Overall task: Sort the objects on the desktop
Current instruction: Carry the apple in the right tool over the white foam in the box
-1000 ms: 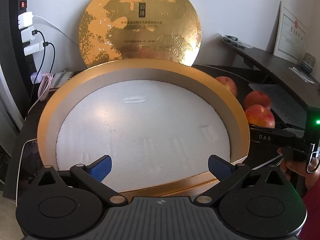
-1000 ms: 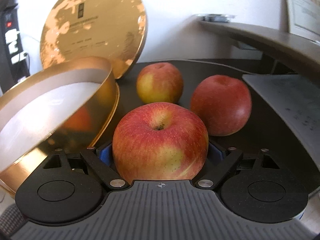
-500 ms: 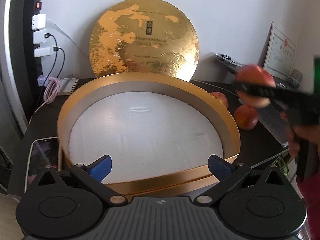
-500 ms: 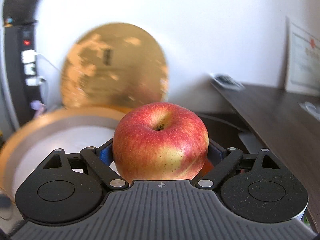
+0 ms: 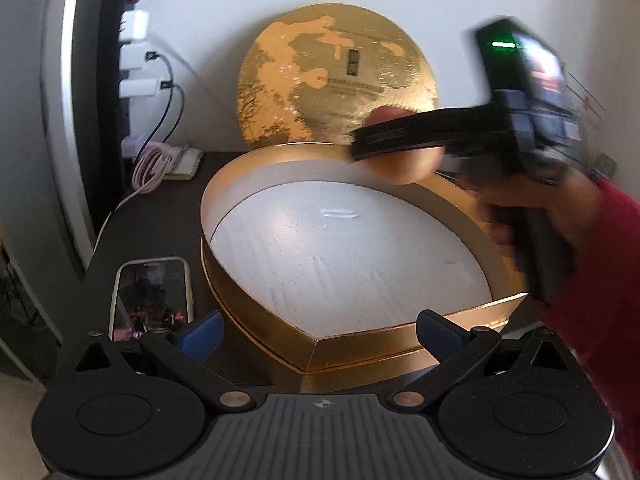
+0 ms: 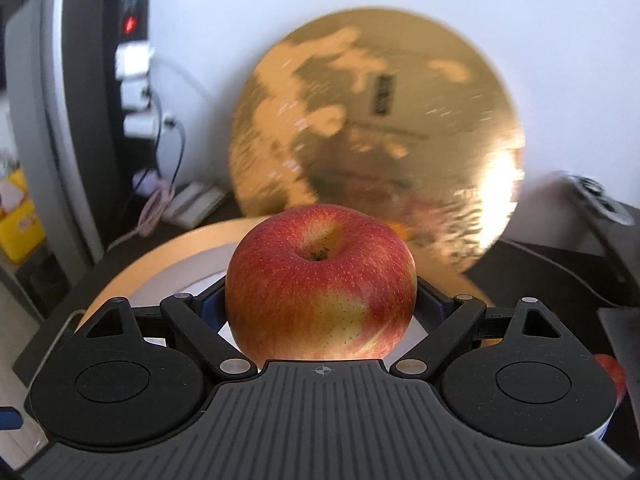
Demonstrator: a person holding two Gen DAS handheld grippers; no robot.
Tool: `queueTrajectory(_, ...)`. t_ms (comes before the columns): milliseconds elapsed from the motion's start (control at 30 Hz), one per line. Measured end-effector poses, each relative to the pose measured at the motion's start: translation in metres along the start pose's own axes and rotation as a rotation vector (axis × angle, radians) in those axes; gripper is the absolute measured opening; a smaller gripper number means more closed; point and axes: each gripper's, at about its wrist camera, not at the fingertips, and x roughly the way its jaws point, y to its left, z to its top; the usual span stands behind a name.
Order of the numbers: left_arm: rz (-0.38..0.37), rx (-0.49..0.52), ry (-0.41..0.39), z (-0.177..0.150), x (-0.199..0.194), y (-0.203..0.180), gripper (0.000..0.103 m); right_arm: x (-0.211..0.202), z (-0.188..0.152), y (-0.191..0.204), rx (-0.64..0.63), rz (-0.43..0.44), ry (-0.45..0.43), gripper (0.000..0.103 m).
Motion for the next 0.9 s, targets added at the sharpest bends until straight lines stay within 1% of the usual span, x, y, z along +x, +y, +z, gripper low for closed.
queueTrajectory(100,-0.025,0.024,-0.003,-0.002,0.001,0.002,0.102,0.025,-0.001,0.021,-0.035,0.007,0.056,0.09)
queueTrajectory(200,-0.046,0.02,-0.002,-0.003,0.002,0.008,0.102,0.047,-0.003,0.034,-0.05,0.008,0.118,0.09)
queueTrajectory(367,-0.067,-0.004,0.002,-0.004,0.005,0.017,0.102,0.074,-0.011,0.043,-0.059,-0.001,0.211,0.09)
queueTrajectory(467,-0.084,-0.004,0.003,-0.005,0.006,0.018,0.102,0.084,-0.015,0.044,-0.062,-0.008,0.25,0.09)
queueTrajectory(600,-0.093,-0.006,0.01,-0.005,0.009,0.017,0.102,0.092,-0.019,0.046,-0.069,-0.016,0.278,0.09)
queueTrajectory(900,-0.091,-0.015,0.022,-0.005,0.008,0.015,0.102,0.097,-0.019,0.047,-0.08,-0.026,0.296,0.09)
